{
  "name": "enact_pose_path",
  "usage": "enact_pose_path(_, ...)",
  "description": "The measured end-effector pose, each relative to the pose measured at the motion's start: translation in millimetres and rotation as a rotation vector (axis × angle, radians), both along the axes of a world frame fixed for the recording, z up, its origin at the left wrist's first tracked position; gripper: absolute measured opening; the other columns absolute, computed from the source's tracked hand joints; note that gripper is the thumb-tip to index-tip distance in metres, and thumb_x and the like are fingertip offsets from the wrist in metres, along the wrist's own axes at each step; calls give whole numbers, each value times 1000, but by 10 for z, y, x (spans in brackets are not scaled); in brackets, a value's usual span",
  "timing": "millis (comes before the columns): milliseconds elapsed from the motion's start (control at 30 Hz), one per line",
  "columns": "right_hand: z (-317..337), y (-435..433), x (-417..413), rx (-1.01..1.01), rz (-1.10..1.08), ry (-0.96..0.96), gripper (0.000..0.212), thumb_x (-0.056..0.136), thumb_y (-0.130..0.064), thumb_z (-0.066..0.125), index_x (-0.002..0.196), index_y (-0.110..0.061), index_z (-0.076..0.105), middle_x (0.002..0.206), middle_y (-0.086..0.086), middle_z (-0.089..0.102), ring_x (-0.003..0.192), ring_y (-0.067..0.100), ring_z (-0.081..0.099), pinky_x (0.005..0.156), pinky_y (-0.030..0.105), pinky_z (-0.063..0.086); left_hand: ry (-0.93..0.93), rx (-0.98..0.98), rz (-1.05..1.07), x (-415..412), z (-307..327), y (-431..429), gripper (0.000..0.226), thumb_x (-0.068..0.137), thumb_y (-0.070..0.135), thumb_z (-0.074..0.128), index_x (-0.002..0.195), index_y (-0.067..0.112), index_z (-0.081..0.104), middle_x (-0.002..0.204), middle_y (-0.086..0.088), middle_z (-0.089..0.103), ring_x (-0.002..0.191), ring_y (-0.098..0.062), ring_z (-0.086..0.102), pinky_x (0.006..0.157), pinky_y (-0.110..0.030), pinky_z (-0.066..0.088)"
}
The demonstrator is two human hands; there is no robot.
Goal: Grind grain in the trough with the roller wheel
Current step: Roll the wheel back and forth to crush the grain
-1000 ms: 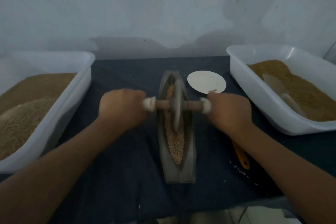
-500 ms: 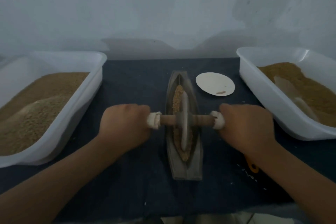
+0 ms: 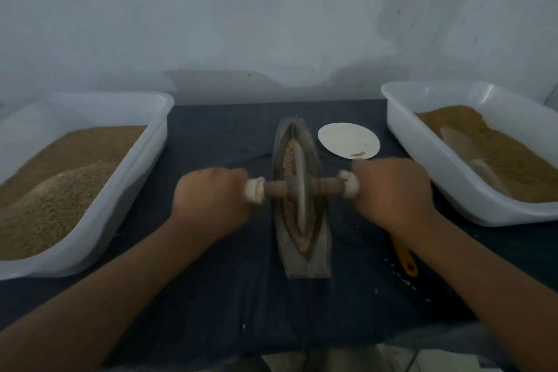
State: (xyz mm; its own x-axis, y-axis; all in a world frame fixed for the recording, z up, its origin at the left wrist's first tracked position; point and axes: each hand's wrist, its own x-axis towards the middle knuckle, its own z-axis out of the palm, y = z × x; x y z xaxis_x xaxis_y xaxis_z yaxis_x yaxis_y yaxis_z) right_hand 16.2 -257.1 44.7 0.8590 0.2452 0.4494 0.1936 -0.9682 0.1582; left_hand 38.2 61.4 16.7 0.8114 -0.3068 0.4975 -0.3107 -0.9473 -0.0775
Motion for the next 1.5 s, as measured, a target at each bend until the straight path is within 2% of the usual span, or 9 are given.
enact_pose_path(267,18,105,516,-27,-72,-23,34,84,-32,66,65,-29,40,54,-9,39,44,14,39,46,30,44,82,-76,92,436,11,-111,38,82,50,59,60,28,38,59,11,48,50,-17,41,53,-26,32)
enact_pose_path(400,205,228,749,109,-58,6,48,84,-36,74,56,-27,35,51,-9,39,45,11,35,48,27,40,160,-81,144,847,235,-268,53,86,74,54,65,26,48,69,6,58,61,-22,54,59,-30,42)
enact_pose_path(467,193,190,629,54,-77,60,39,88,-29,70,61,-26,43,57,-7,45,49,14,41,51,30,43,198,-82,147,673,187,-217,43,89,59,59,65,26,47,69,6,59,63,-23,59,59,-30,42)
enact_pose_path(700,44,5,-130,-6,81,34,51,68,-34,74,62,-34,23,49,-11,34,39,12,36,42,24,29,64,2,18,-217,-82,74,48,71,47,80,59,31,36,49,15,34,38,-12,32,48,-15,13)
enact_pose_path(867,31,106,493,39,-72,31,40,97,-37,59,61,-30,41,52,-9,43,45,12,43,46,28,39,109,-12,110,491,120,-158,39,84,56,56,62,26,42,60,9,49,53,-22,52,53,-27,35)
enact_pose_path(1000,202,211,830,148,-39,21,48,88,-42,67,52,-32,38,48,-12,38,43,9,38,47,25,37,184,-21,189,852,322,-331,42,86,60,58,67,24,48,78,1,64,73,-29,66,64,-32,46)
enact_pose_path(1133,137,55,578,125,-66,319,15,99,-27,65,90,-17,70,92,5,71,85,30,67,85,48,55,245,-41,137,365,160,-195,31,85,50,56,66,26,47,73,6,63,67,-25,63,60,-31,42)
enact_pose_path(1300,91,-64,-58,44,149,137,39,69,-30,71,62,-36,33,52,-12,43,43,10,43,43,37,47,140,35,19,-309,17,45,35,75,50,57,60,31,32,51,13,39,44,-16,41,46,-23,23)
enact_pose_path(1500,-10,52,530,-12,-66,69,34,93,-41,62,67,-31,42,59,-9,48,51,12,46,48,29,37,191,6,149,371,182,-189,33,84,46,60,64,26,43,62,10,43,59,-22,49,57,-30,37)
